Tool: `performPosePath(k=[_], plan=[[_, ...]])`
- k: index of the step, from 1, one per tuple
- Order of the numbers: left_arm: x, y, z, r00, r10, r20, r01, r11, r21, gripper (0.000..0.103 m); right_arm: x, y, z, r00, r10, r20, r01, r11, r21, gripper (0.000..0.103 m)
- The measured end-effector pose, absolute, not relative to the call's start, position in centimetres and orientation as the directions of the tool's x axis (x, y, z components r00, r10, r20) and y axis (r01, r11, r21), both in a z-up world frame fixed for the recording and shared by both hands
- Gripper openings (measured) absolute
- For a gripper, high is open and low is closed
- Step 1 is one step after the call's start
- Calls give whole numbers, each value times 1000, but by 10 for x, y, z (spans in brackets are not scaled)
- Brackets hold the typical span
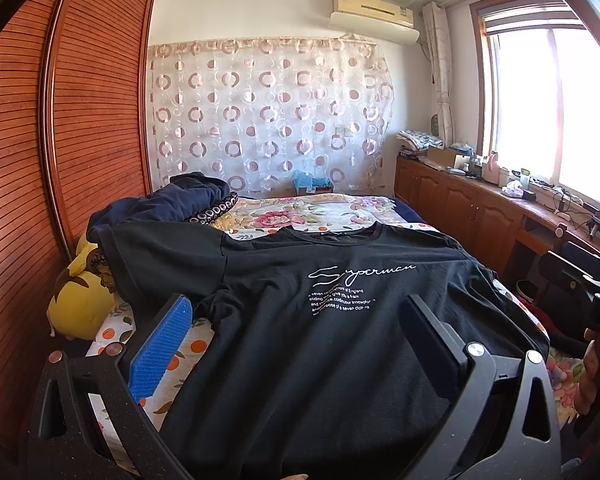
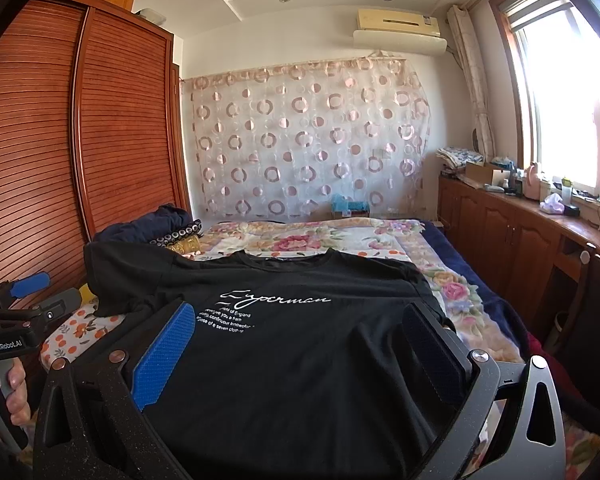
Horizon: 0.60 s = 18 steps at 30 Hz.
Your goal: Fold small clothes
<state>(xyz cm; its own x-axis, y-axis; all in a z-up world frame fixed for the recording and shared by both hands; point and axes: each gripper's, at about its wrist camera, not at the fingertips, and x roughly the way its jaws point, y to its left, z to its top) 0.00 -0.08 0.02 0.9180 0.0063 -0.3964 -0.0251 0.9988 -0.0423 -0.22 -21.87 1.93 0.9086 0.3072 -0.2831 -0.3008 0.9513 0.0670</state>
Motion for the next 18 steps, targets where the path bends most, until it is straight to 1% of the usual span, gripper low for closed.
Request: performPosePath(k=[18], plan=[[0,-2,0,919,10,-394,-26,999,-34,103,-2,-219,19,908,308,-284,-301,951,68,103]])
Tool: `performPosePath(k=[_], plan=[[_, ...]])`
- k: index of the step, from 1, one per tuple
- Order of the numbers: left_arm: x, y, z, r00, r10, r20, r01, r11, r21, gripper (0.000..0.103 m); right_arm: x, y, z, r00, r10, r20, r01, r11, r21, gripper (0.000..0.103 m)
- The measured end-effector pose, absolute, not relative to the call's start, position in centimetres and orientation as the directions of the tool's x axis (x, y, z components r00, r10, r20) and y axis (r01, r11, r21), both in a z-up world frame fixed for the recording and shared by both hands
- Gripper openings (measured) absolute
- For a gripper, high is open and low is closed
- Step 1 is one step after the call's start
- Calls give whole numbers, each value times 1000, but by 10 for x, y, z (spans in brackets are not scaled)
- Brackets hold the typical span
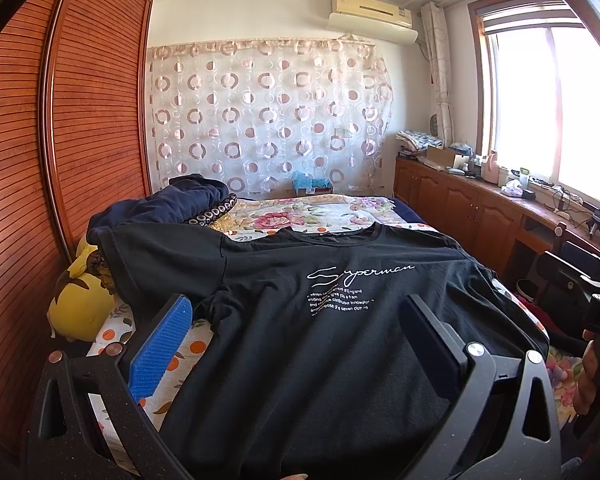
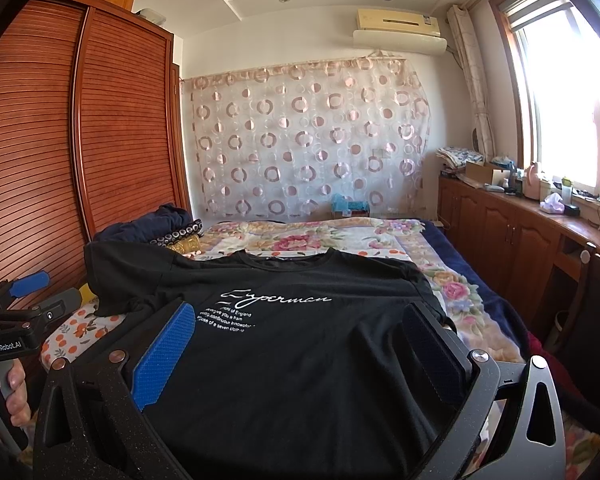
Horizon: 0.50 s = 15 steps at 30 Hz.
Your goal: Fold small clothes
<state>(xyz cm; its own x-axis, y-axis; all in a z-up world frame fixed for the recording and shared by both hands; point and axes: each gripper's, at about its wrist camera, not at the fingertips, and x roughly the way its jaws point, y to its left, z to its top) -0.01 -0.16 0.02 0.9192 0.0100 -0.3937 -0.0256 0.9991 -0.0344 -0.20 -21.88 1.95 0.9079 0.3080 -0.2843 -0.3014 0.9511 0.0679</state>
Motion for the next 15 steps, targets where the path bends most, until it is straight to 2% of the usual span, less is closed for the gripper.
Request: performPosePath(k=[15], plan=[[-2,10,4,921,12,-390,-26,999,-31,103,-2,-219,19,908,309,-285,-302,951,69,103]])
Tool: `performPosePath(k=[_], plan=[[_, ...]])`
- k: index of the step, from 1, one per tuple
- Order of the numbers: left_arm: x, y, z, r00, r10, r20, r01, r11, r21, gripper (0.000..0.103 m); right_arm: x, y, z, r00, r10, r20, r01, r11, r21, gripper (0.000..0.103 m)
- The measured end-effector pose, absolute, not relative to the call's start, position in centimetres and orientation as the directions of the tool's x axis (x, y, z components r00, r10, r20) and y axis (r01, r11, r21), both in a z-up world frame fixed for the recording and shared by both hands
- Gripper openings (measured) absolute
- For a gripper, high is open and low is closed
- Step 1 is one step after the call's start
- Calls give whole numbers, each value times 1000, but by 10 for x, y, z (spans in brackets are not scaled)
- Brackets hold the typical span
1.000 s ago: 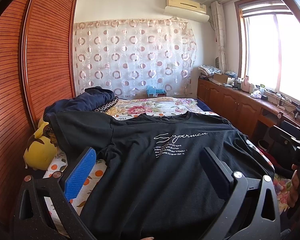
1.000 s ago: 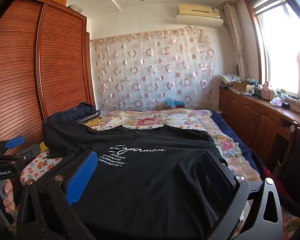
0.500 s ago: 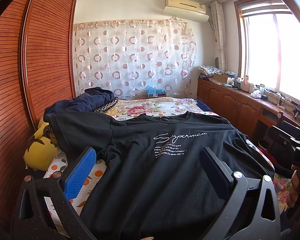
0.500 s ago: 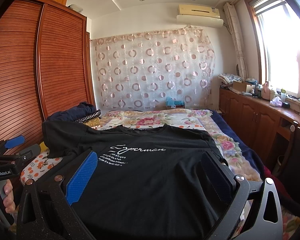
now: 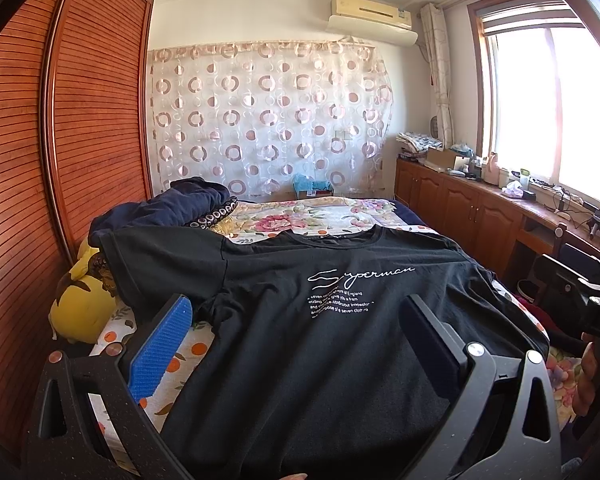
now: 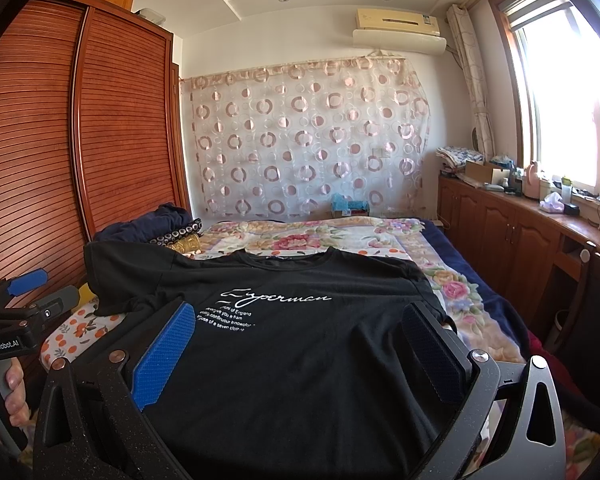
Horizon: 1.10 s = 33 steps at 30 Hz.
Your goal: Fold small clothes
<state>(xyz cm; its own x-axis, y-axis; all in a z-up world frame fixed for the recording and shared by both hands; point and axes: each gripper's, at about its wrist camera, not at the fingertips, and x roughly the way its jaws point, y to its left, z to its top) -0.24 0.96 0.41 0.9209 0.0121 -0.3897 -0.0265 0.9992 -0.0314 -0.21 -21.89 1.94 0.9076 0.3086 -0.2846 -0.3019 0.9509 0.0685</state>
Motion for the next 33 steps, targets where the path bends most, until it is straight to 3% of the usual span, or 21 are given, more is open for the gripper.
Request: performPosePath(k=[33], plan=[[-1,10,10,922,14,-386,-26,999,-27,103,-3,-217,20,906,314,-282,-307,949,71,103]])
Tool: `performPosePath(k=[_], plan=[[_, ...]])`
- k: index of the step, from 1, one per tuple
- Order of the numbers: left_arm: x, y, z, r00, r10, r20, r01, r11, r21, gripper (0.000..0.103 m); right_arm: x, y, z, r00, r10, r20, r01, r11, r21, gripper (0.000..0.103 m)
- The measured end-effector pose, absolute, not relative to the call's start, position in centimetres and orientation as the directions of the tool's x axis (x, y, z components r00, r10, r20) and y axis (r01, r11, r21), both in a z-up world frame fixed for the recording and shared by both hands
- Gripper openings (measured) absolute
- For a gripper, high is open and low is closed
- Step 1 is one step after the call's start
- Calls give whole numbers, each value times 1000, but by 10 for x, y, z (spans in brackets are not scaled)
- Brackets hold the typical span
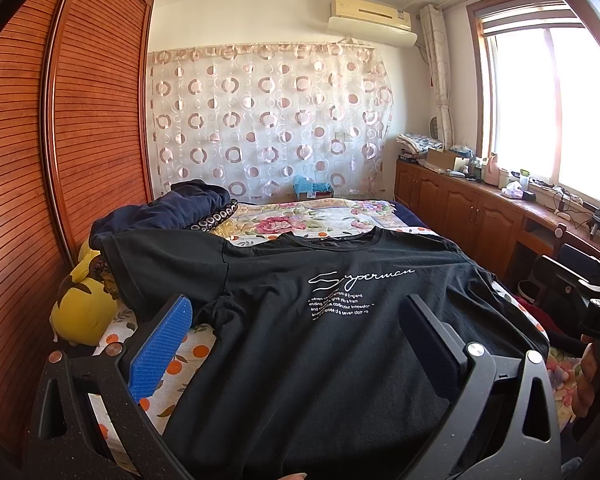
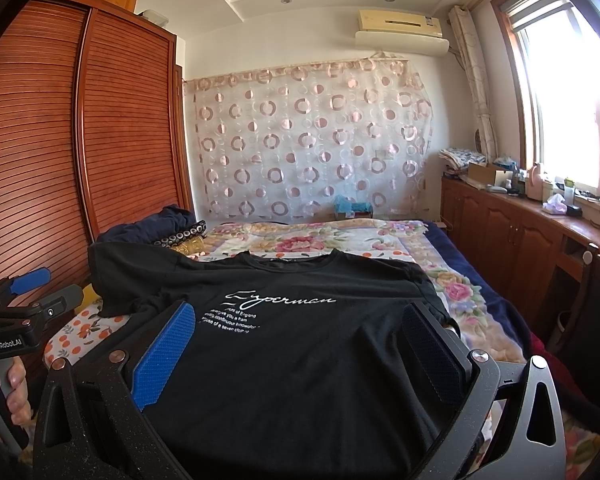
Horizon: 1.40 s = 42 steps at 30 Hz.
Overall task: Fold small clothes
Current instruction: 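Grasp the black T-shirt's side edge with the left tool and fold it toward the print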
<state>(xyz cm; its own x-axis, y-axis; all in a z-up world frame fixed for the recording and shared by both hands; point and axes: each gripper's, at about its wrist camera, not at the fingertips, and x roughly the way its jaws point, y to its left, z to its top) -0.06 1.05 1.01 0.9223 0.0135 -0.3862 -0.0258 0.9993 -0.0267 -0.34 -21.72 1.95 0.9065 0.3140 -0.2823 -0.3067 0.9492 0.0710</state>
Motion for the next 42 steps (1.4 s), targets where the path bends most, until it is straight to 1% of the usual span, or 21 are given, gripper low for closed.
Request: performPosePath(k=[6,8,15,21,27,29,31,32,33,34,36,37,39,41,42], plan=[[1,29,17,908,21,-418,-36,999,-27,103,5,-209,16,883,358,-304,-351,933,80,103],[4,29,9,902,34,-430,-51,998,-28,103,10,-203,13,872,377,-313,-374,925,71,103],[22,74,-23,868,87,-488,-119,992,-34,103,41,-172,5,824,435,-364,-459,888,22,103],[34,107,-41,842,108,-528,-159,986,-52,103,61,-164,2,785,498,-368,-526,850,30,103],[51,138,-50,826,142,-546,-181,983,-19,103,89,-160,-5,723,578,-377,-607,793,51,103],[57,149,-52,817,151,-557,-189,982,-12,103,99,-157,-7,709,587,-391,-627,779,32,103],[62,159,-54,813,142,-565,-187,982,-23,103,112,-159,-8,681,606,-412,-646,761,52,103],[66,168,-54,811,131,-570,-185,982,-37,102,120,-158,-8,670,613,-418,-652,755,63,103],[69,173,-55,809,124,-575,-184,982,-47,97,126,-157,-8,658,621,-426,-658,749,76,103],[75,181,-56,804,116,-583,-183,981,-58,96,134,-159,-10,638,630,-442,-666,740,94,103],[84,192,-57,796,95,-598,-175,981,-77,86,148,-156,-11,610,641,-466,-676,727,117,103],[90,200,-59,792,79,-606,-168,981,-92,84,155,-156,-13,595,641,-485,-677,725,128,103],[99,207,-62,779,64,-624,-168,980,-109,75,168,-159,-17,573,625,-530,-669,730,137,103],[110,217,-66,768,50,-639,-173,976,-131,67,178,-164,-19,559,615,-556,-666,733,141,103],[113,219,-66,766,43,-641,-172,975,-140,66,181,-168,-20,558,606,-567,-662,737,136,103]])
